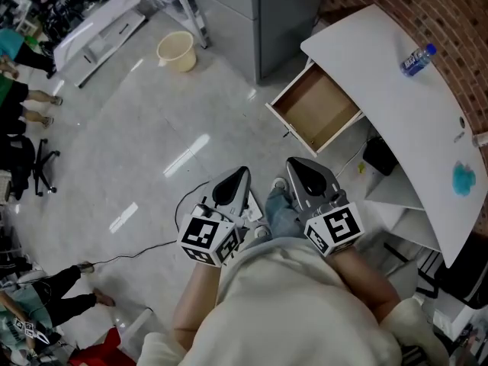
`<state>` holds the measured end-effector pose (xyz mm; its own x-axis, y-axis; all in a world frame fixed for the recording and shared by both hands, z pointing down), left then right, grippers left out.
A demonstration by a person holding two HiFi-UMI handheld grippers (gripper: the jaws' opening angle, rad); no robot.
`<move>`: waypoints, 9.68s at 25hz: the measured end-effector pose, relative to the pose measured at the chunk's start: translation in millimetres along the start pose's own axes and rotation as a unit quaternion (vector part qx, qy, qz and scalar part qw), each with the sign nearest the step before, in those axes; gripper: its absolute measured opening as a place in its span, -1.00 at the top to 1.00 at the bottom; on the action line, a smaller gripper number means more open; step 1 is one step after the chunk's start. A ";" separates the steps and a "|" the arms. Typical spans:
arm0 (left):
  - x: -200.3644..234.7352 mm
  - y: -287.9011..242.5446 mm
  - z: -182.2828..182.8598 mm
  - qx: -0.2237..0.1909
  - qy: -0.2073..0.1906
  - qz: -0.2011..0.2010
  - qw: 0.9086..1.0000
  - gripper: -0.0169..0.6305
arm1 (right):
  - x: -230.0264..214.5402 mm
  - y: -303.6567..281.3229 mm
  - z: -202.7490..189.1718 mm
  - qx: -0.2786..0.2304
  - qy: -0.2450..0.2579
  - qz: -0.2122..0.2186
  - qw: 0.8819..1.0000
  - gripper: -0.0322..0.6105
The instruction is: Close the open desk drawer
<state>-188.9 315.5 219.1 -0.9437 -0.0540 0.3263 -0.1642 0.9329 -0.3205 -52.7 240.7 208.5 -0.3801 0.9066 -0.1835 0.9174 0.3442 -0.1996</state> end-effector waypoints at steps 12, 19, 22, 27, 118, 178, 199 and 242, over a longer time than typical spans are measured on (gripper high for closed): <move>11.3 -85.5 43.6 0.006 0.001 -0.016 1.000 0.94 | -81.7 -34.3 25.4 0.008 0.006 -0.003 1.000 0.89; 8.5 -128.2 54.6 0.011 -0.011 -0.013 1.000 0.94 | -122.6 -43.0 30.8 0.006 0.003 0.002 1.000 0.89; 3.5 -144.4 56.7 0.007 -0.012 -0.008 1.000 0.94 | -139.9 -41.1 30.3 0.004 0.005 0.004 1.000 0.89; 0.9 -154.4 63.3 -0.004 -0.013 -0.002 1.000 0.94 | -153.5 -35.6 31.0 -0.003 0.004 -0.004 1.000 0.89; 138.7 -431.5 -285.2 0.322 -0.031 -0.275 0.905 0.14 | -250.2 -127.2 -396.6 0.087 -0.359 -0.386 0.845 0.25; 105.6 -427.6 -221.4 0.280 -0.005 -0.299 0.912 0.55 | -254.5 -121.5 -327.0 0.069 -0.305 -0.392 0.865 0.55; 90.4 -439.2 -202.5 0.274 -0.007 -0.303 0.913 0.52 | -270.6 -114.4 -307.4 0.063 -0.295 -0.400 0.865 0.66; 70.7 -513.1 -186.0 0.253 -0.004 -0.307 0.918 0.52 | -346.1 -117.9 -296.1 0.040 -0.280 -0.417 0.864 0.67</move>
<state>-118.0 -100.7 572.0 -0.6313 -0.5181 0.5771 -0.7752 0.4420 -0.4513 5.6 -41.3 580.6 -0.9224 0.0842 -0.3771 0.2955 0.7825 -0.5481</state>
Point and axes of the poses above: the fingertips, and each gripper's own axes: y backward along the fingers, x to its left, z out of its top, the point moved 6 cm from there along y, backward along the fingers, and after that the axes turned 4 degrees about z, right-handed, at the moved point
